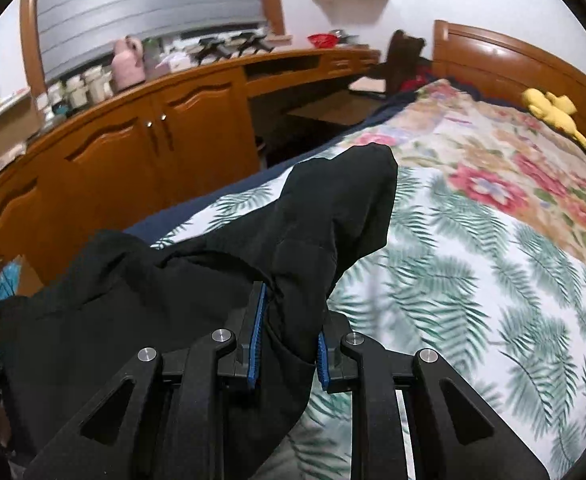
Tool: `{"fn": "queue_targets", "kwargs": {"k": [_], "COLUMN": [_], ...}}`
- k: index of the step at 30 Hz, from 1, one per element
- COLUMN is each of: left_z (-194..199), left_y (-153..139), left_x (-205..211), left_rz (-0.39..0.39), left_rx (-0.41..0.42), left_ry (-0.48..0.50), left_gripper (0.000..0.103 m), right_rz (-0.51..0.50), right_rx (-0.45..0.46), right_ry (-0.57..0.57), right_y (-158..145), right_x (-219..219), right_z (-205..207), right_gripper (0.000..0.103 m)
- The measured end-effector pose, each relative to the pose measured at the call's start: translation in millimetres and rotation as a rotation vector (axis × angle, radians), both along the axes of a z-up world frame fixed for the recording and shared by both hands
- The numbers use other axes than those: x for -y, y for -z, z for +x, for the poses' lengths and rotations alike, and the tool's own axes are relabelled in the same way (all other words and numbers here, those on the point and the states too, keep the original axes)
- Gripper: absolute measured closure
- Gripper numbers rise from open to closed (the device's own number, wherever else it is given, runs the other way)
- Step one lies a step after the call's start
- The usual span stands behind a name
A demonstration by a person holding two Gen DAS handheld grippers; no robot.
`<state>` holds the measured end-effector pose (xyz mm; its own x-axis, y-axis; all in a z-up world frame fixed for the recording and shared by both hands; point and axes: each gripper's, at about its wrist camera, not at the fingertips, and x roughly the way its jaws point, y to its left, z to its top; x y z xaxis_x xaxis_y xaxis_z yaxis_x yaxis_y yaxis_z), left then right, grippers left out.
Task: Fold large clothes
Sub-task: 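Carry the coat bundle with both grippers toward the wooden cabinets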
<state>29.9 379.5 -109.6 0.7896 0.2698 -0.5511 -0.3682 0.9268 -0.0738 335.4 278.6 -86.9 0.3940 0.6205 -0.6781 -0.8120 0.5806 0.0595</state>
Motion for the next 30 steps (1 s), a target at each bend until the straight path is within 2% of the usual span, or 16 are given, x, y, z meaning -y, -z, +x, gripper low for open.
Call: {"fn": "queue_targets", "kwargs": {"k": [8,11,16,17,19,21,25,30], "left_z": [-14,-19,-21,-22,-22,-23,-30,-42], "left_y": [6,10,25,28,33,37,44,46], "left_x": [-37,-53,-66,-68,-69,-72,-77,-73], "left_rz": [0.029,0.033,0.030,0.023,0.015,-0.008,-0.045,-0.025], "left_rx": [-0.016,-0.034,-0.084,-0.092,-0.097,-0.098,-0.107,-0.116], "left_ry": [-0.086,-0.121,-0.161,-0.165,-0.174,-0.179,-0.200,-0.234], "left_gripper": [0.099,0.099,0.099,0.099,0.099,0.099,0.096,0.094], "right_rz": [-0.013,-0.046,-0.107,-0.134,-0.171,-0.205,-0.197,-0.163], "right_rx": [-0.009,0.023,-0.002,0.000,0.036,0.060,0.075,0.077], "right_ry": [-0.041,-0.077,-0.083,-0.081,-0.074,-0.082,-0.098,-0.149], "right_y": [4,8,28,34,41,47,47,43], "right_x": [-58,-78,-94,-95,-92,-86,-68,-52], "right_z": [-9,-18,-25,-27,-30,-31,-38,-60], "right_gripper": [0.083,0.083,0.080,0.078,0.067,0.063,0.060,0.059]}}
